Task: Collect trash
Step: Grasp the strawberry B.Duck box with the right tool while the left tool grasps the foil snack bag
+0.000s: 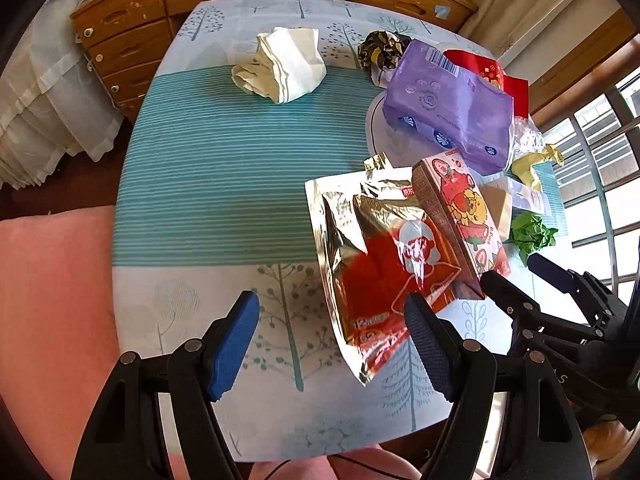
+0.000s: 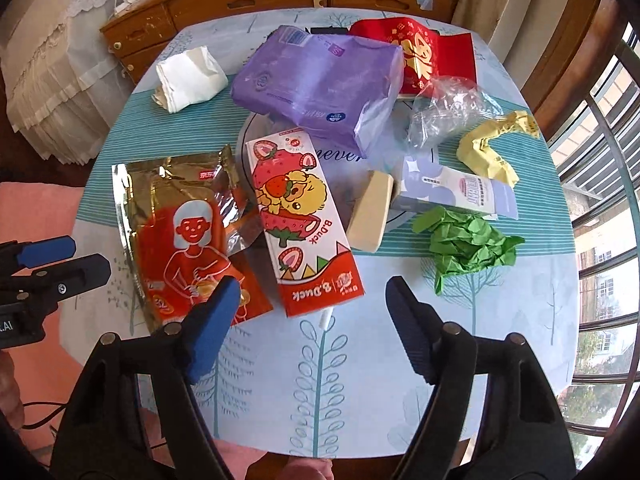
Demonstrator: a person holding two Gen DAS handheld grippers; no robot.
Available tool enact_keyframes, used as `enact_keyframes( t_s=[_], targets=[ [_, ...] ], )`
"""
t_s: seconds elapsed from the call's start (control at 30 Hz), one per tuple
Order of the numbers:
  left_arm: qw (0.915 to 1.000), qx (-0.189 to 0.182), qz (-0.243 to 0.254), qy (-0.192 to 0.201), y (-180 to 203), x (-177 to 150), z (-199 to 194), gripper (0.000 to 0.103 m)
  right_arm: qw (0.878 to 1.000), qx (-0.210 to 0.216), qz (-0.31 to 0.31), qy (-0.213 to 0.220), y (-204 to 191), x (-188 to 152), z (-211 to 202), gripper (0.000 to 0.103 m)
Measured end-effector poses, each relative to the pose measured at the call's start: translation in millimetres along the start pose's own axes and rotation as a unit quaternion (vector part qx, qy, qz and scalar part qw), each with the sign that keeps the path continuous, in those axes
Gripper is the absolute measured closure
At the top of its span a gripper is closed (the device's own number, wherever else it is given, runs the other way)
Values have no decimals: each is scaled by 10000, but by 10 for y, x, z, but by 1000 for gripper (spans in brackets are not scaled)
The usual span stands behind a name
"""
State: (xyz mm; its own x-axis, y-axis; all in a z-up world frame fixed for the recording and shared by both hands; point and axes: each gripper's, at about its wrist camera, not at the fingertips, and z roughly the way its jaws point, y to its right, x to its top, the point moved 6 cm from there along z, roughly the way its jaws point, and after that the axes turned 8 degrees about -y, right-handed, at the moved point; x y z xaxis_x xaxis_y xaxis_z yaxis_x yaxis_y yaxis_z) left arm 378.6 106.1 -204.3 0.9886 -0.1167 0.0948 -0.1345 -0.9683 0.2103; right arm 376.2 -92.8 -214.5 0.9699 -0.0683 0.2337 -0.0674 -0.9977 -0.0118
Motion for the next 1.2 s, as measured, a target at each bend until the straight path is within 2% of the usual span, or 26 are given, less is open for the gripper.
enact_keyframes(
  t_s=[0.2,0.3,0.37,0.53,0.8,0.93,1.07,1.1,1.13,1.2],
  targets=[
    [9994,-53,260,-224,33,374,296,26,9995,-63,121,-294,43,151,339,32],
    [9986,-95,434,-272,54,530,364,26,9991,-47,130,-411,31,185,457,43],
    [9973,-221,601,-348,82,593,388,26,9987,-40,136,-488,11,187,522,45],
    [9918,-316,1060,-640,145,682,510,26,9985,58,136,-520,-34,189,597,47],
    [9859,-652,1253,-897,304,685,743,27,9965,175,304,-755,-144,164,734,49],
    [9846,-836,1279,-852,373,632,755,65,9969,175,255,-720,-226,148,733,51],
    [9873,-920,1176,-547,363,551,654,83,9979,151,194,-602,-336,73,659,52],
    [9880,-917,1161,-448,315,535,594,93,9980,155,180,-581,-359,48,630,52],
    [9886,-892,1167,-323,303,498,542,99,9982,155,170,-559,-388,28,601,52],
    [9901,-775,1168,-63,313,414,442,100,9987,131,152,-475,-435,-12,528,52]
  ],
)
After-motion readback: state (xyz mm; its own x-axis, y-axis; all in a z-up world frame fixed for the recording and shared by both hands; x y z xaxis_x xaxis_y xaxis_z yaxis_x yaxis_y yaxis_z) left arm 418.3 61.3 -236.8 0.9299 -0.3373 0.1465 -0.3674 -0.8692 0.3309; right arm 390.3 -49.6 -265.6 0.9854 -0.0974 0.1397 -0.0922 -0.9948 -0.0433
